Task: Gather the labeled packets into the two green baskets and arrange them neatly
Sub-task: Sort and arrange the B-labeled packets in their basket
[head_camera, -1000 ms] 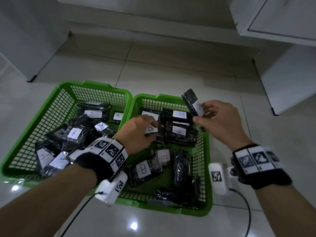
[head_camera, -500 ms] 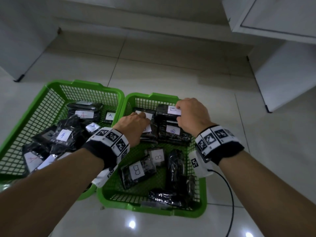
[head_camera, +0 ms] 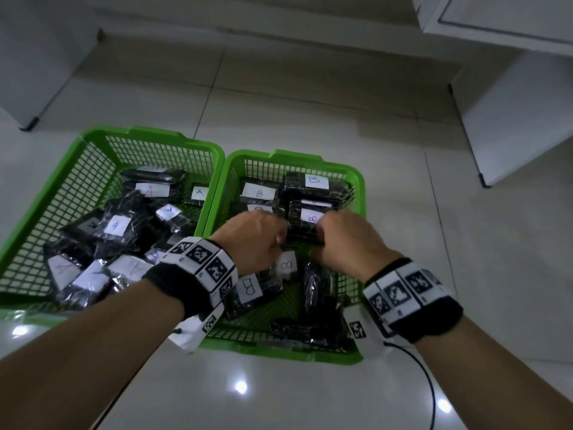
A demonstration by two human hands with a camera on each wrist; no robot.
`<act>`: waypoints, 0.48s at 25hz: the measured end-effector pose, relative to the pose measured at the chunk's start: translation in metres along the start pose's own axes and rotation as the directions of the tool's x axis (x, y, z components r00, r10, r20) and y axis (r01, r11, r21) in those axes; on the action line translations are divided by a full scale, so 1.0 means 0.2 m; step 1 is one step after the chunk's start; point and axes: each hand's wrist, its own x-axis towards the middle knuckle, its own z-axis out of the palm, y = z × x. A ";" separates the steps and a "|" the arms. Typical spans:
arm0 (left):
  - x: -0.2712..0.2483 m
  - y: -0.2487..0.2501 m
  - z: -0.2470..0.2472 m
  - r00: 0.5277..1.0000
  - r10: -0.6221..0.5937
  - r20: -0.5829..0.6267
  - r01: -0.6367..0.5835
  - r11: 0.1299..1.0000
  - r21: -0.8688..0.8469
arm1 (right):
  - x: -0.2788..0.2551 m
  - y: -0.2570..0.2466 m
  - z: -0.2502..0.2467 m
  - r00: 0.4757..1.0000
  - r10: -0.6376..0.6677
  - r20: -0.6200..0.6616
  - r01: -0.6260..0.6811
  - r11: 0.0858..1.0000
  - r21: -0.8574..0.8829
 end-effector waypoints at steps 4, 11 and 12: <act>-0.03 0.01 0.07 0.975 -0.061 0.213 0.056 0.998 0.029 | -0.08 -0.07 0.05 0.988 -0.001 0.156 0.025 0.988 -0.151; -0.06 0.03 -0.03 0.986 -0.081 0.146 0.137 0.893 -0.430 | -0.04 0.06 -0.12 0.974 0.037 0.226 -0.150 0.847 0.511; -0.07 0.04 -0.04 0.985 -0.070 0.158 0.146 0.827 -0.543 | -0.04 0.07 -0.17 0.977 0.061 0.204 -0.179 0.753 0.634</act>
